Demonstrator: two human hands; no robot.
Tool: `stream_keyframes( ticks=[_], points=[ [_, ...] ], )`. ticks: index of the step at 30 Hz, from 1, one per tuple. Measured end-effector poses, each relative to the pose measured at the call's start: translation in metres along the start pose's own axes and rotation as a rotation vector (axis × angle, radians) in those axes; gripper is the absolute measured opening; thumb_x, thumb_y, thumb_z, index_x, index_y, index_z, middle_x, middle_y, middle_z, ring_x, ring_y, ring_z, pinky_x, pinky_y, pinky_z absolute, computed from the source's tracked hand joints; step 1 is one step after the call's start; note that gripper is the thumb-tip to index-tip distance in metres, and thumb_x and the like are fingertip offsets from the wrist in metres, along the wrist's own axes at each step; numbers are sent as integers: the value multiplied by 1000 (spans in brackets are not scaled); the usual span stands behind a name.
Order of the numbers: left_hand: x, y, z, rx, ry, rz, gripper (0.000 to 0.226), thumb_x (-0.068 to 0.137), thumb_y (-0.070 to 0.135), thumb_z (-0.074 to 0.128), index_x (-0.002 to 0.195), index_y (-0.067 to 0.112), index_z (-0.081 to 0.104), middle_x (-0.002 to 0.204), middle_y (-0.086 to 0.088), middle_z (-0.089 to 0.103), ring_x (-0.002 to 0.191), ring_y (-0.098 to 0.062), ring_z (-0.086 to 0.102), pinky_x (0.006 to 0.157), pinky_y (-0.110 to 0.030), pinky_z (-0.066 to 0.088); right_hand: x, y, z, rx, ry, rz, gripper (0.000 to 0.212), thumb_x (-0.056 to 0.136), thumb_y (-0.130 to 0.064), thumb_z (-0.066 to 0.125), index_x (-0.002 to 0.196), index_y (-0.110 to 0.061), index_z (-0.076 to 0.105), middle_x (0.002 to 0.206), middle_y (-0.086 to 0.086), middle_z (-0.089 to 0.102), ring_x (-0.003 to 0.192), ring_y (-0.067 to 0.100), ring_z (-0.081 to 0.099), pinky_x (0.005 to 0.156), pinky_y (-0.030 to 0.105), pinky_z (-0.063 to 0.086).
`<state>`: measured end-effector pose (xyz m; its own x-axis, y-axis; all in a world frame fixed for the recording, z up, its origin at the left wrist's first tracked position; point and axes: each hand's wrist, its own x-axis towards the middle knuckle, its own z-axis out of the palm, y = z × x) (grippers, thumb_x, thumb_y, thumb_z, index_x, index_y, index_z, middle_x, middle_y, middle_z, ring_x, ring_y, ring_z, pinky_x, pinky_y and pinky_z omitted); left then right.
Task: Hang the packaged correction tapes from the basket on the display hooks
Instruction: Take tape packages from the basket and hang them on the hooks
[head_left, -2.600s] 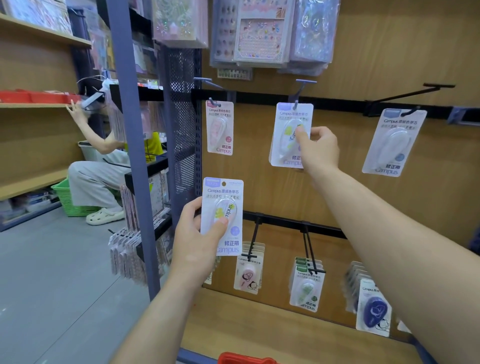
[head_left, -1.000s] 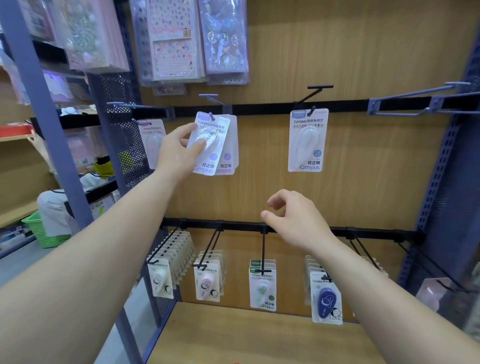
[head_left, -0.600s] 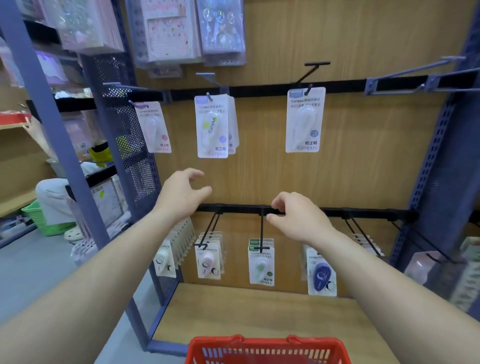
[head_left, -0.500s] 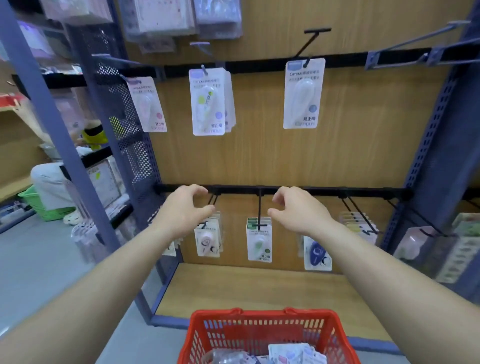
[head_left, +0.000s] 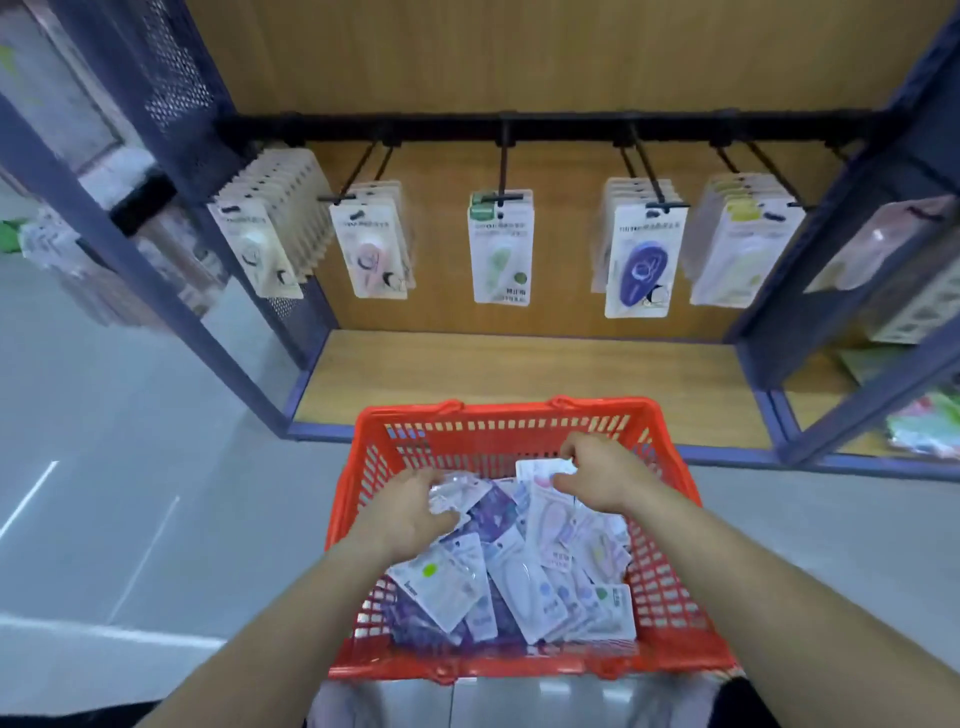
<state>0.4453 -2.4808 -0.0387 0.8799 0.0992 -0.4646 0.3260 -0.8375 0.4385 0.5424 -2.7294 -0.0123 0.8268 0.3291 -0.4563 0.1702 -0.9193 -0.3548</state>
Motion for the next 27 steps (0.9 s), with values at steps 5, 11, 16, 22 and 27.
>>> stream_keyframes(
  ticks=[5, 11, 16, 22, 27],
  points=[
    [28, -18, 54, -10, -103, -59, 67, 91, 45, 70, 147, 15, 47, 149, -8, 50, 133, -24, 53, 109, -34, 42, 18, 33, 65, 59, -126, 89, 59, 94, -41, 66, 143, -14, 48, 142, 15, 49, 128, 34, 52, 102, 37, 45],
    [54, -6, 96, -135, -160, -14, 60, 89, 44, 73, 140, 17, 55, 141, -3, 57, 128, -24, 56, 103, -37, 48, 37, 73, 96, 200, -26, 204, 76, 88, -32, 75, 153, -14, 39, 153, 16, 39, 139, 32, 42, 108, 35, 37],
    [69, 16, 126, -157, -176, -57, 67, 88, 65, 64, 142, 28, 54, 134, 5, 61, 124, -19, 57, 108, -44, 44, 36, 98, 115, 325, 6, 271, 70, 91, -5, 65, 154, -6, 34, 151, 17, 31, 144, 30, 31, 102, 25, 33],
    [85, 31, 143, -215, -89, -86, 56, 78, 69, 71, 122, 35, 63, 106, 8, 55, 111, -21, 57, 101, -47, 45, 35, 102, 135, 494, 75, 324, 80, 84, -13, 78, 151, -20, 36, 135, 7, 50, 123, 27, 56, 92, 39, 52],
    [89, 30, 149, -473, -62, -107, 38, 76, 46, 84, 106, 32, 65, 96, 10, 65, 92, -17, 65, 88, -45, 54, 35, 105, 134, 565, 85, 349, 85, 82, -19, 85, 151, -15, 35, 111, 1, 59, 97, 13, 54, 64, 13, 40]
  ],
)
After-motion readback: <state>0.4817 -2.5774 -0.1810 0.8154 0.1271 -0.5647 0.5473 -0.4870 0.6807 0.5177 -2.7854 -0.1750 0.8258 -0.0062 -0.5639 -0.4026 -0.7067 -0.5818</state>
